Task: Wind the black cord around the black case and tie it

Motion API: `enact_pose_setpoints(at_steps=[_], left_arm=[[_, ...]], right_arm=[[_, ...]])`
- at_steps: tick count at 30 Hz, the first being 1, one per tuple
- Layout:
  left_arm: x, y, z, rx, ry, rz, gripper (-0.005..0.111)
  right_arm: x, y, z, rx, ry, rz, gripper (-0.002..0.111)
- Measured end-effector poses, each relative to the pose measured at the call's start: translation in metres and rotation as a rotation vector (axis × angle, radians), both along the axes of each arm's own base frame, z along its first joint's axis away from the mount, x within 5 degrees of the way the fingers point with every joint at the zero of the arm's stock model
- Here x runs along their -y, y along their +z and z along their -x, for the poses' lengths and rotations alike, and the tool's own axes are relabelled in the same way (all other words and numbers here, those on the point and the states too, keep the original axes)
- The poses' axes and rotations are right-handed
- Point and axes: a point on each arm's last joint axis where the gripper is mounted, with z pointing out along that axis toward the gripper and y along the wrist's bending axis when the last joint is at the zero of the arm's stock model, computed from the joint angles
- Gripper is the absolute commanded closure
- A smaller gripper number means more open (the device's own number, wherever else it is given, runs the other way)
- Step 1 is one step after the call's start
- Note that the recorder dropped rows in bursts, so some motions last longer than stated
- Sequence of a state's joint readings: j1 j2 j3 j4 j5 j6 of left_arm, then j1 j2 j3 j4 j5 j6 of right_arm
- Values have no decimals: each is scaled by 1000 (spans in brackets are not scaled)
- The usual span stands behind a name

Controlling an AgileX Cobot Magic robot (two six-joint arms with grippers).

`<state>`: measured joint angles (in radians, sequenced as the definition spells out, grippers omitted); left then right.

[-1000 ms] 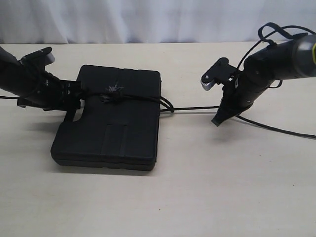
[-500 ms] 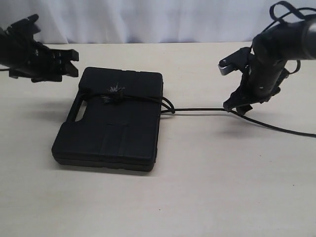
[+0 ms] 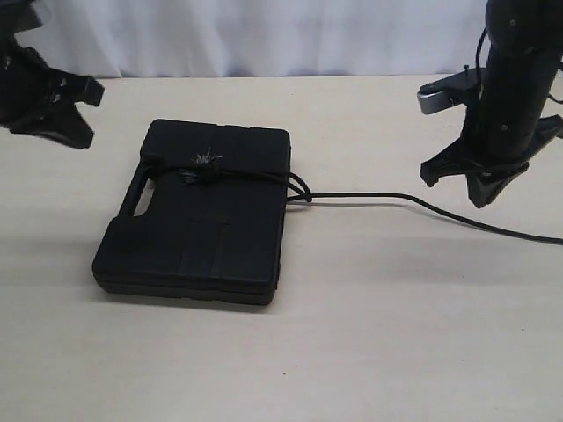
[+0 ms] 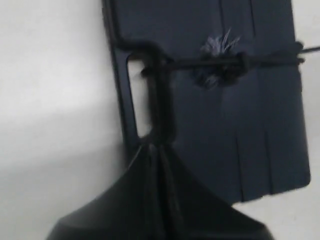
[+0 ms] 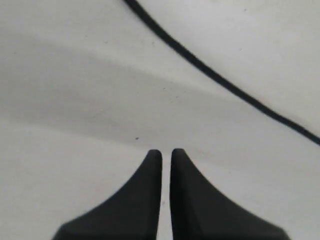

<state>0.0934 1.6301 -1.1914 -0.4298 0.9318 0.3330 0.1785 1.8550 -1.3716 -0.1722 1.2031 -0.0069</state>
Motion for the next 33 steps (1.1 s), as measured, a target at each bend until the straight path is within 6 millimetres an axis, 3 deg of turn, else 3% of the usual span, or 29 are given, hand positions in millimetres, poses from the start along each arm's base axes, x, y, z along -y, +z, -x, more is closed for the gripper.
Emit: enact_pose_setpoints(at_steps=[6, 11, 16, 22, 24, 27, 33], left_arm=[[-11, 14, 52, -89, 33, -164, 107], [-7, 35, 107, 55, 60, -188, 107], [8, 68, 171, 468, 56, -117, 107], [21, 76, 235, 967, 84, -15, 107], [19, 71, 242, 1068, 147, 16, 107], [9, 57, 237, 1122, 309, 60, 107], [-1, 43, 233, 1138, 440, 49, 107]], right_arm=[[1, 19, 36, 7, -32, -63, 104], [6, 34, 71, 30, -37, -82, 104], [9, 46, 108, 205, -44, -161, 104], [15, 62, 154, 708, 9, -273, 104], [17, 66, 168, 895, 24, -319, 104], [19, 61, 184, 1098, 45, -364, 104], [23, 32, 207, 1155, 51, -379, 104]])
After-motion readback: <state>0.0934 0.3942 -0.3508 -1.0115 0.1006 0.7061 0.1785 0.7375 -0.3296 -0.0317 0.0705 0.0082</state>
